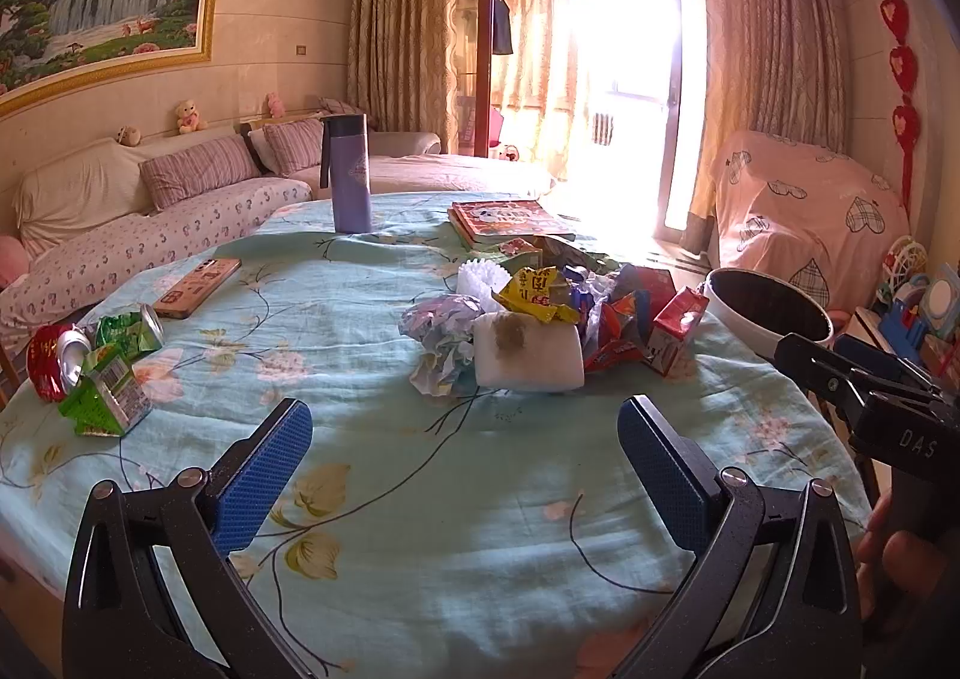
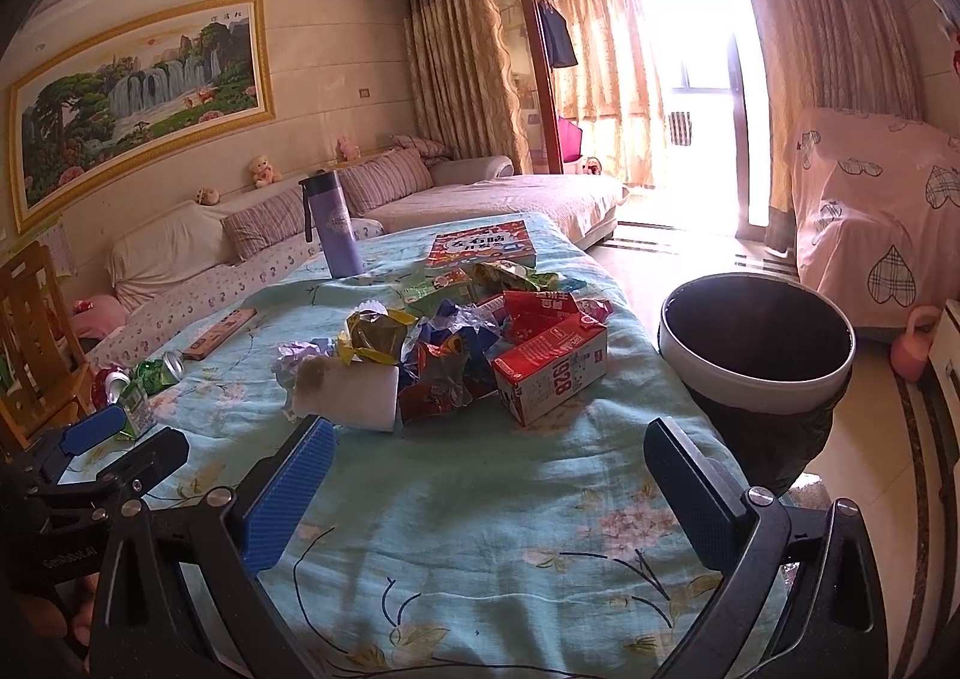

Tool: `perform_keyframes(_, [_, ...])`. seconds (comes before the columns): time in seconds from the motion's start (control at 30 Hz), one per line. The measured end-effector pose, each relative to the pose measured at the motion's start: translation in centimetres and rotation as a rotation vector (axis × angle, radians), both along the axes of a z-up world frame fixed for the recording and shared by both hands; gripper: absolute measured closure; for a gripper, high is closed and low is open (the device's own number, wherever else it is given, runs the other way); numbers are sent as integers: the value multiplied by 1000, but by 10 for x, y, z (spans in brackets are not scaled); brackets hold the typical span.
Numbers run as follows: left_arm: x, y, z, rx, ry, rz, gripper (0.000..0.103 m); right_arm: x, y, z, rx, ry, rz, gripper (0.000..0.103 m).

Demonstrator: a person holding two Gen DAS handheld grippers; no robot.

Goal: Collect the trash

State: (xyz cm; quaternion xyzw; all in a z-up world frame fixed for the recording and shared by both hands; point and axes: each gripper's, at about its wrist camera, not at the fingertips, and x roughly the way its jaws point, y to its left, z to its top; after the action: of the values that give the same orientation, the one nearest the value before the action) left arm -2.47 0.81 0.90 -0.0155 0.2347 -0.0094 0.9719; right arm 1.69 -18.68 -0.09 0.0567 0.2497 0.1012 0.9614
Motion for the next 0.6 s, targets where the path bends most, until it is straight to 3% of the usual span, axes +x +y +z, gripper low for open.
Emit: perform_keyframes(0.6, [2,-4,-2,-1,5,-10,0,1,0,0,4,2,-1,0])
